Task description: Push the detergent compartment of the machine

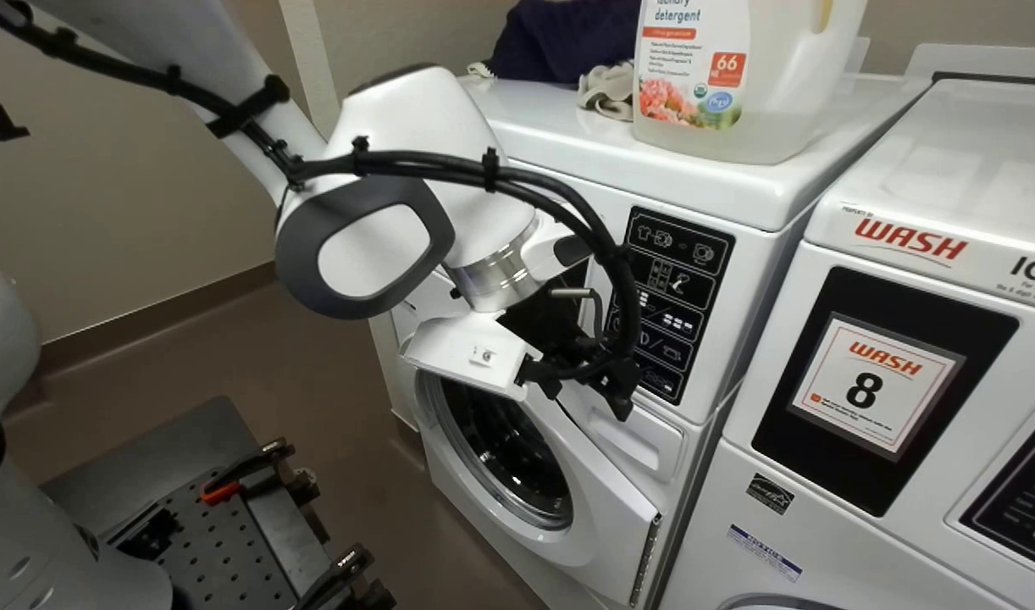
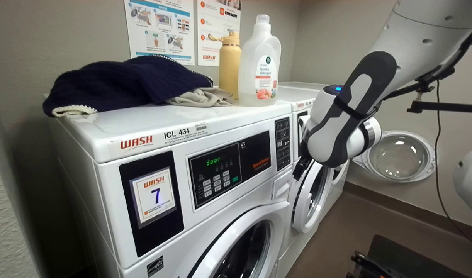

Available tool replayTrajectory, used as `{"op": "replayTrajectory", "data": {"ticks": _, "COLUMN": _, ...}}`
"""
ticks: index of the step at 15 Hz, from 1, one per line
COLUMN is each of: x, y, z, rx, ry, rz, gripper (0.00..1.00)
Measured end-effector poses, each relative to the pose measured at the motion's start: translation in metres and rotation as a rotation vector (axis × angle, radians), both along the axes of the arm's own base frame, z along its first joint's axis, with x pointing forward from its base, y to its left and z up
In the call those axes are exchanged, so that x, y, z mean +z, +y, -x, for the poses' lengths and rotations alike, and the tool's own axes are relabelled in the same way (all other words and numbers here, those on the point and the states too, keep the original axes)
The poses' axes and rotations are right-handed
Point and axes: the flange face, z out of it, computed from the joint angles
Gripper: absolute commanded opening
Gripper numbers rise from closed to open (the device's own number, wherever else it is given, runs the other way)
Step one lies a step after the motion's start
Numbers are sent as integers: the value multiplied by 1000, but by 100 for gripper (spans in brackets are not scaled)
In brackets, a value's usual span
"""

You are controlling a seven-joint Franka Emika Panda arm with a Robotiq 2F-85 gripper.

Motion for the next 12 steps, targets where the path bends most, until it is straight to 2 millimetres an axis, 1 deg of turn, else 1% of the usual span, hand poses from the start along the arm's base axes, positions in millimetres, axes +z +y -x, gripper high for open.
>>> {"op": "replayTrajectory", "data": {"ticks": 3, "x": 11, "y": 9, "z": -4, "rx": 47, "ry": 15, "rz": -49, "gripper": 100}}
{"op": "replayTrajectory", "data": {"ticks": 8, "x": 28, "y": 40, "z": -20, "rx": 116, "ry": 12, "rz": -121, "gripper": 100}}
{"op": "replayTrajectory", "data": {"ticks": 10, "x": 40, "y": 54, "z": -24, "rx": 134, "ry": 10, "rz": -162, "gripper": 100}}
{"op": "replayTrajectory", "data": {"ticks": 12, "x": 59, "y": 66, "z": -24, "rx": 149, "ry": 13, "rz": -208, "gripper": 100}}
